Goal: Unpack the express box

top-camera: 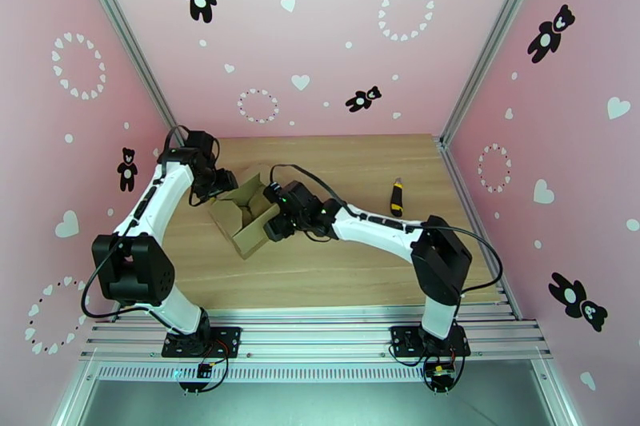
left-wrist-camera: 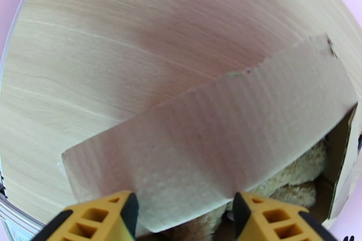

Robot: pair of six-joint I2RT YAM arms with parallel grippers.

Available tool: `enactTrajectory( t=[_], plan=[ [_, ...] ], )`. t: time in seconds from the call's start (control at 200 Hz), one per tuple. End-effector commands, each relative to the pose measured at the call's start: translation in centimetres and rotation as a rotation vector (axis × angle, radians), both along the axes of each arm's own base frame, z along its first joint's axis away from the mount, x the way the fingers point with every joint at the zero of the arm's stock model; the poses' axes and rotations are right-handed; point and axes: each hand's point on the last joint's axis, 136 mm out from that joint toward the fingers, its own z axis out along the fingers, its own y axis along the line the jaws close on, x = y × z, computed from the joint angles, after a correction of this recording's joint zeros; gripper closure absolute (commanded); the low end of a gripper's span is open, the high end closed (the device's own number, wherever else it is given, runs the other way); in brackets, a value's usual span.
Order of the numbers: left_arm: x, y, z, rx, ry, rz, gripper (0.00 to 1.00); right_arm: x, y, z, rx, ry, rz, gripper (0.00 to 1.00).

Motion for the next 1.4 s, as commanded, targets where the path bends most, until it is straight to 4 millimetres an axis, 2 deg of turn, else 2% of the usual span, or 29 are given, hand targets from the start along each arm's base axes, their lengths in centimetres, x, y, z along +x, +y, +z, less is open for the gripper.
enactTrajectory(
  t=[0.0, 0.115, 0.491, 0.716, 0.856, 1.001, 1.161, 1.297, 1.392],
  plan=[
    [1.1, -2.4, 0.0, -0.034, -0.004, -0.049, 0.38, 1.2, -0.6, 2.3, 0.091, -0.046, -0.126, 0.34],
    [2.2, -3.2, -0.3, -0.049, -0.015, -0.045, 0.39, 0.7, -0.7, 2.2, 0.095, -0.038, -0.129, 0.33],
    [6.5, -5.2, 0.7, -0.087, -0.096, -0.045, 0.39, -1.5, -0.4, 2.1, 0.090, -0.041, -0.158, 0.33],
    [7.7, -6.1, 0.9, -0.107, -0.125, -0.054, 0.39, -2.5, 0.4, 0.8, 0.099, 0.003, -0.178, 0.34],
    [8.2, -6.3, 1.1, -0.110, -0.146, -0.057, 0.39, -2.9, 0.7, 0.9, 0.080, -0.017, -0.172, 0.34],
    [8.5, -5.8, 2.5, -0.085, -0.184, -0.047, 0.39, -2.9, 0.0, 3.5, 0.062, -0.071, -0.143, 0.33],
    [8.2, -4.9, 6.2, -0.057, -0.267, -0.022, 0.39, -3.2, -0.7, 8.0, 0.043, -0.133, -0.097, 0.30],
    [7.1, -4.1, 9.5, -0.041, -0.329, 0.014, 0.38, -3.3, -1.4, 11.0, 0.039, -0.173, -0.082, 0.29],
    [5.7, -3.7, 10.9, -0.043, -0.346, 0.036, 0.36, -3.0, -2.1, 12.6, 0.008, -0.213, -0.090, 0.29]
  ],
)
